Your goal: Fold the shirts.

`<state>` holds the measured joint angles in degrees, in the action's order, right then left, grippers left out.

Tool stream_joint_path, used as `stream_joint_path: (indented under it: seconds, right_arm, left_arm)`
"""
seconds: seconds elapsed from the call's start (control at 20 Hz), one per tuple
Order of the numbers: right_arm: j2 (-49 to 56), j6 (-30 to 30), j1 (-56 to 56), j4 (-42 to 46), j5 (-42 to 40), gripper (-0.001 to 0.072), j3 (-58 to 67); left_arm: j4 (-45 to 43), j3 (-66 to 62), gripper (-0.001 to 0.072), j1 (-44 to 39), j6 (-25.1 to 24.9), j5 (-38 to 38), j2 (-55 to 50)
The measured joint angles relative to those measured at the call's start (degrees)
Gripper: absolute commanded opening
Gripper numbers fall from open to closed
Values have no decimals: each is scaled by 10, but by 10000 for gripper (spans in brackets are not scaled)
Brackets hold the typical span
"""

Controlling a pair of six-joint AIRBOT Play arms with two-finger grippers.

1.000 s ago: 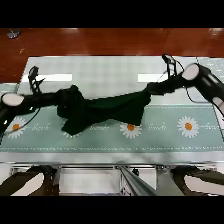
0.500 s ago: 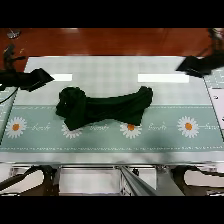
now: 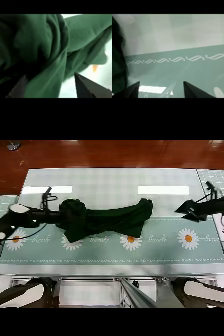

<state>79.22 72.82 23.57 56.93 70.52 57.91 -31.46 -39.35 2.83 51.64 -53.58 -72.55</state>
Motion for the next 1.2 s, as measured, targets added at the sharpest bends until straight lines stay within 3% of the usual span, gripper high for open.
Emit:
stream_joint_path:
  seconds: [0.1,0.25,0.55,0.6,0.65,0.7,0.95,1.2]
  right_arm:
    - [1,1,-30,-7,-20,617,-23]
    - [9,9,-85,-28,-46,617,-35]
    - [73,28,-195,-59,-85,615,6]
    - [89,30,-209,-64,-87,571,20]
    - [107,32,-224,-74,-90,361,37]
    - [122,33,-237,-81,-94,21,54]
    - [166,36,-273,-88,-56,29,188]
    - [170,73,-278,-18,25,30,485]
  left_arm:
    - [12,5,42,-42,-10,48,-10]
    - [21,-7,35,-73,-21,71,-18]
    - [26,-58,35,-75,-26,35,-23]
    - [26,-63,35,-75,-26,30,-23]
    - [27,-67,35,-74,-26,27,-23]
    - [28,-69,35,-74,-26,26,-23]
    - [27,-108,35,-57,-15,7,-20]
    - [28,-298,35,-19,37,-41,-2]
